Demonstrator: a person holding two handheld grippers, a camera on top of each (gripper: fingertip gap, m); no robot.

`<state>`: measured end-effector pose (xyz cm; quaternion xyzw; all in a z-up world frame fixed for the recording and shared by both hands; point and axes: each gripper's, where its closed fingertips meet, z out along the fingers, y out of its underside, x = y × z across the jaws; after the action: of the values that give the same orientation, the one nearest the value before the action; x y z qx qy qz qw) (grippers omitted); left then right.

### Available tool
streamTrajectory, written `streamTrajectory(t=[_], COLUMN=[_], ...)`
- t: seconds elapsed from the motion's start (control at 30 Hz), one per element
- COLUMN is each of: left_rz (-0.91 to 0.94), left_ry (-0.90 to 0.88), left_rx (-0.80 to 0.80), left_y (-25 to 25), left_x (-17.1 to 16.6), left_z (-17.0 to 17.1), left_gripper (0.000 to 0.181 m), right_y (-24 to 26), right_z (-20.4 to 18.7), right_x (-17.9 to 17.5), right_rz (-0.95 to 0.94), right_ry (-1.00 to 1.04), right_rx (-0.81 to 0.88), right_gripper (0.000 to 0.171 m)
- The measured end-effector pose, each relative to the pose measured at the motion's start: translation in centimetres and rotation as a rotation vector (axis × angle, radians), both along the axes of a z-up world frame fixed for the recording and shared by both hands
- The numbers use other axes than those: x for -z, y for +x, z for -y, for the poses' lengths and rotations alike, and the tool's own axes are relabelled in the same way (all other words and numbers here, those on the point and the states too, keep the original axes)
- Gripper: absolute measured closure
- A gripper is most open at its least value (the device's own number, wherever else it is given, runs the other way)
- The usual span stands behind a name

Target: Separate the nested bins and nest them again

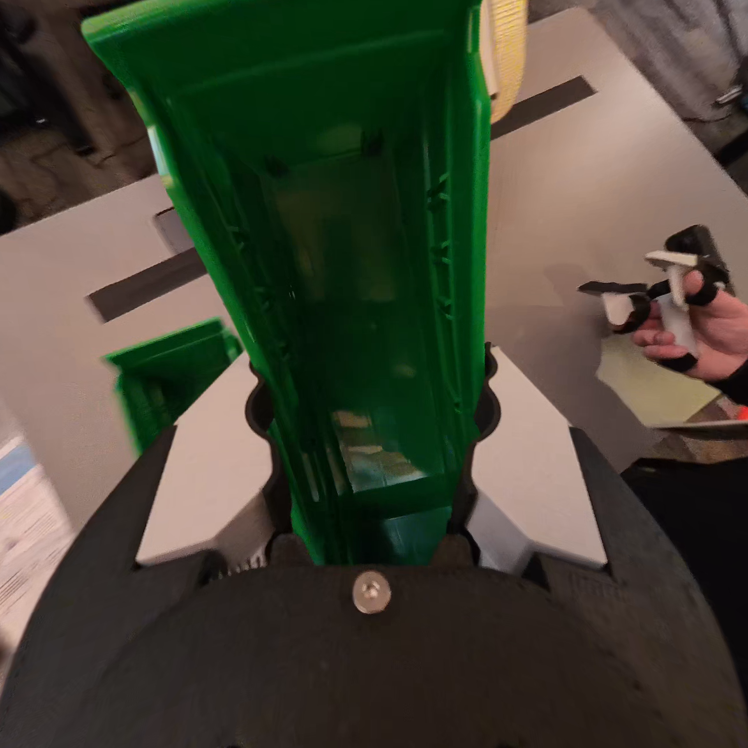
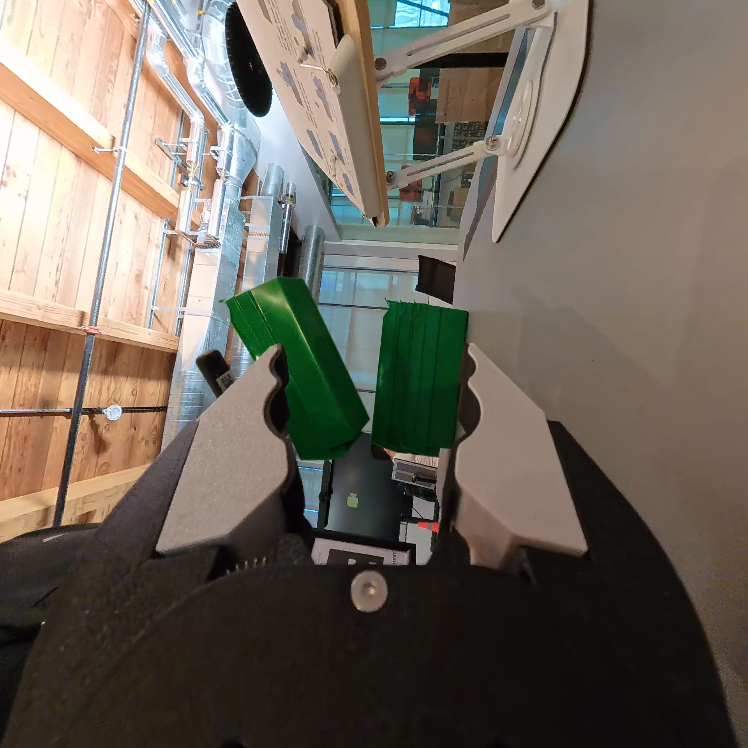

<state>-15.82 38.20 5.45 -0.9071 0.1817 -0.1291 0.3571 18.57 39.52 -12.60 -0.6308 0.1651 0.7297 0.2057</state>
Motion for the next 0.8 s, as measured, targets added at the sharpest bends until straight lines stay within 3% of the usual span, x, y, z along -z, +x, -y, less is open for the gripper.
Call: streamTrajectory(t=[0.17, 0.33, 0.47, 0.67, 0.8], left_rz=[-0.202, -0.273, -0.248, -0.223, -0.175], left_ry=[-0.116, -0.309, -0.473, -0.546, -0.492], left_rx=[-0.067, -0.089, -0.098, -0.149, -0.206], left_y=[-9.0, -14.1, -14.4, -14.8, -14.9], left_x=[-1.6, 3.5, 8.8, 13.9, 14.7], left_z=[2.3, 1.5, 0.9, -0.8, -1.7], left_gripper=[0.080, 0.080, 0.077, 0.073, 0.075], right_y=[-0.8, -1.5, -1.7, -0.5, 0.4], right_z=[-0.1, -0.3, -0.1, 0.6, 1.1], right_x=[0.1, 0.3, 0.1, 0.3, 0.7], right_rz=[0.003, -0.004, -0.002, -0.001, 0.010], right_ry=[-0.002, -0.004, 0.000, -0.010, -0.020], right_rx=[-0.019, -0.032, -0.030, 0.005, 0.026], right_gripper=[0.088, 0.089, 0.089, 0.089, 0.089])
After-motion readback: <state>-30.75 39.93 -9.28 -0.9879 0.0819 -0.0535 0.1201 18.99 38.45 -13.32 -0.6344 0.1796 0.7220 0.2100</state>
